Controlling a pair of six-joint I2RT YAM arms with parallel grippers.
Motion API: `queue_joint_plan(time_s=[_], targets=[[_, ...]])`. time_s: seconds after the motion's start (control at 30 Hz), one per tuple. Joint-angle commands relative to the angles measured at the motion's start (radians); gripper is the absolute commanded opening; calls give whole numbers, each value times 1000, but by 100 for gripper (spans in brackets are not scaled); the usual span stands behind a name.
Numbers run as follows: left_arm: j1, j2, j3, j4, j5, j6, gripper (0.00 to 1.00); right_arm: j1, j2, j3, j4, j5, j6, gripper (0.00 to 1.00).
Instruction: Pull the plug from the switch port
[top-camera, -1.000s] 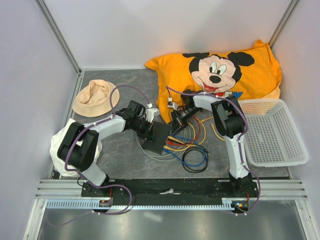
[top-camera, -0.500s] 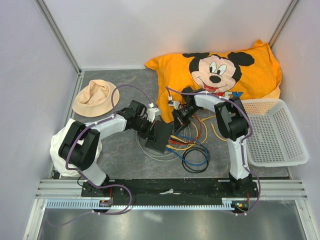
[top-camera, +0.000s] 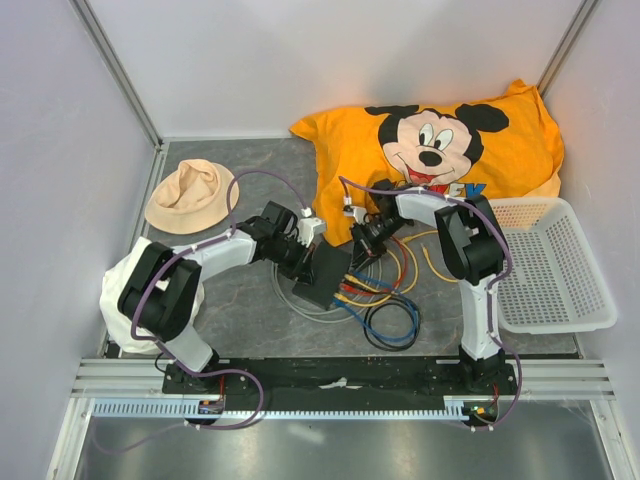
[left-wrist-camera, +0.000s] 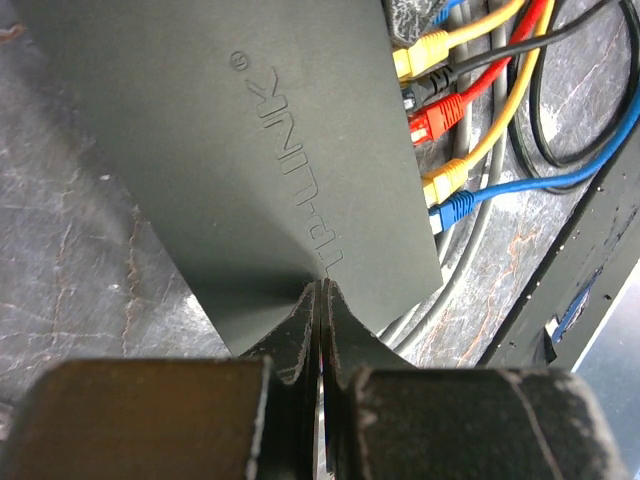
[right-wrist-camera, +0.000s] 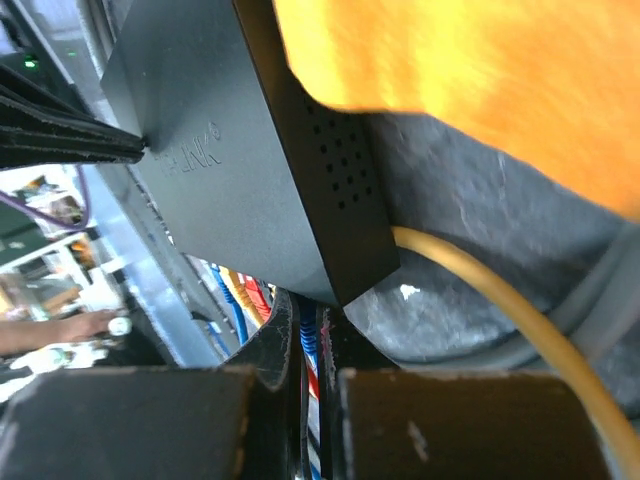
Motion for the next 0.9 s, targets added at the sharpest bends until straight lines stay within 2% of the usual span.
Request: queue_joint_plan(time_s=[0.0,0.13,0.23,0.43,0.63,0.7,0.73,0.77,0.87], targets=[[-12,28,5,-33,-75,7,2,-56,-1,-92,-13,168,15,0],[-17,34,8,-34,-81,9,1,-65,-67,-126,16,236,56,0],[-22,37,9,-37,-82,9,2,-53,-61,-112,-5,221,73,0],[-31,37,12,-39,-85,14,1,-58,-81,-101,-55,264,16,0],[-29,31,8,-37,-88,14,2,-58,-171,-160,-137,388,-68,1],[-31,32,9,-37,-87,14,2,-58,-193,-196,-129,389,-76,9],[-29,32,9,-36,-87,14,1,-59,-196,-204,-126,376,-79,25],[-29,34,9,-37,-87,14,2,-58,-197,-204,-128,356,-85,32],[-29,32,9,-39,-88,14,2,-67,-260,-184,-62,269,-79,39]])
